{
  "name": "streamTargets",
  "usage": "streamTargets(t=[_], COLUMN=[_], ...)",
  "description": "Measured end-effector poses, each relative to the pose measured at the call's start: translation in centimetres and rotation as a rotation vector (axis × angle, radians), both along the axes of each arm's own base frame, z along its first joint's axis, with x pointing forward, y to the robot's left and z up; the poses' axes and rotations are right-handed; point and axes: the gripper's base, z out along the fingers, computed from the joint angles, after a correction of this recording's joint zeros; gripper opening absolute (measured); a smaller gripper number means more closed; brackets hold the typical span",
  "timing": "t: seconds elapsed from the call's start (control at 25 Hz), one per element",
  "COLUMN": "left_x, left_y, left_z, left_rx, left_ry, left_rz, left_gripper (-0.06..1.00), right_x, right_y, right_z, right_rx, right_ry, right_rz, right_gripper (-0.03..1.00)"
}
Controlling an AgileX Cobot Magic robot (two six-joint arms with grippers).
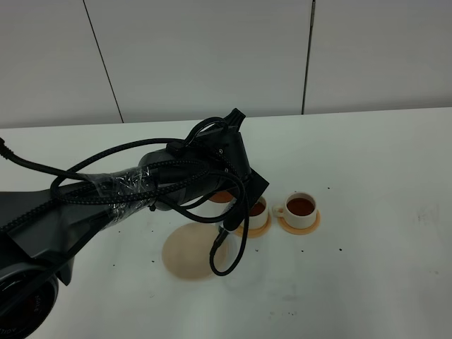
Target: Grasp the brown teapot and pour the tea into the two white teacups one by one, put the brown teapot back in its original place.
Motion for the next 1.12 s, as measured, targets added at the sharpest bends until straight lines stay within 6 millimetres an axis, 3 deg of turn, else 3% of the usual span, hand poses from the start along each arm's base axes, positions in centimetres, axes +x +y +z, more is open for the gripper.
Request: streamTargets(t=[1.12], left_x=[0.0], left_y=[-0.5], left_z=[0.3], left_rx=[0.041], left_ry=[-0.039], left_rz=[-0.049], left_gripper=[0.17], right_x=[0.0], right_y=[0.0], right_z=[0.0], right_rx=[0.0], right_ry=[0.0], right_rz=[0.0], right_gripper=[0.42])
